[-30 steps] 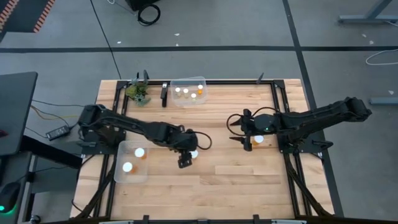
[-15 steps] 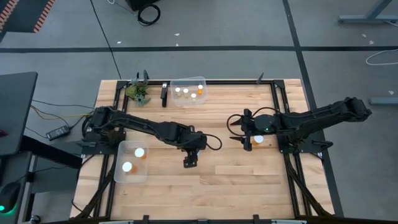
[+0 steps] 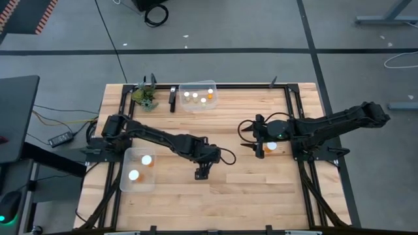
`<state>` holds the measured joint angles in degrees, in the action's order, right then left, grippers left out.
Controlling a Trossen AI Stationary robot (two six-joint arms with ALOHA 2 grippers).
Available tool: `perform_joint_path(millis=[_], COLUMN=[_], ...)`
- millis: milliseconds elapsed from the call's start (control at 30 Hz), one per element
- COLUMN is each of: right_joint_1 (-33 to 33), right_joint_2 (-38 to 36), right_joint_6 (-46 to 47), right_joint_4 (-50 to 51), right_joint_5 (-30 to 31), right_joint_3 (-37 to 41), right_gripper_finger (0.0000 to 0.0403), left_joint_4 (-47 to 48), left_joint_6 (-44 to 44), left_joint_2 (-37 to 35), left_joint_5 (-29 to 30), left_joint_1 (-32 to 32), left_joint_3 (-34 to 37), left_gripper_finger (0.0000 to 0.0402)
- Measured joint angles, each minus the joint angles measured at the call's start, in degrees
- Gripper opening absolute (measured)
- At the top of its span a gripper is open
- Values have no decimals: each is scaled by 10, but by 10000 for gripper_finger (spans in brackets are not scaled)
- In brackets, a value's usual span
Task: Pick and place medicine bottles into bin by pill shape (circle, oval)
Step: Put the top big orange pill bottle into the bottom transparent bin
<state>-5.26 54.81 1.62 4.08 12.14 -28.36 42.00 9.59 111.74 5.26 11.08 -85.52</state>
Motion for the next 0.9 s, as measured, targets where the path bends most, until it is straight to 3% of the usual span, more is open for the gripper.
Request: perform_joint_path(millis=[533, 900], right_joint_1=[0, 0], right_joint_2=[0, 0], right_joint_6=[6, 8], right_joint_4=[1, 0], right_joint_5=[0, 0], right_joint_3=[0, 0], right_gripper_finger=[301, 301], left_joint_4=[19, 24], left_joint_6=[-42, -30], left_joint_2=[36, 39], left_joint_5=[11, 11], left_joint_1=[11, 12], left_joint_3=[0, 0], left_gripper_finger=[327, 259])
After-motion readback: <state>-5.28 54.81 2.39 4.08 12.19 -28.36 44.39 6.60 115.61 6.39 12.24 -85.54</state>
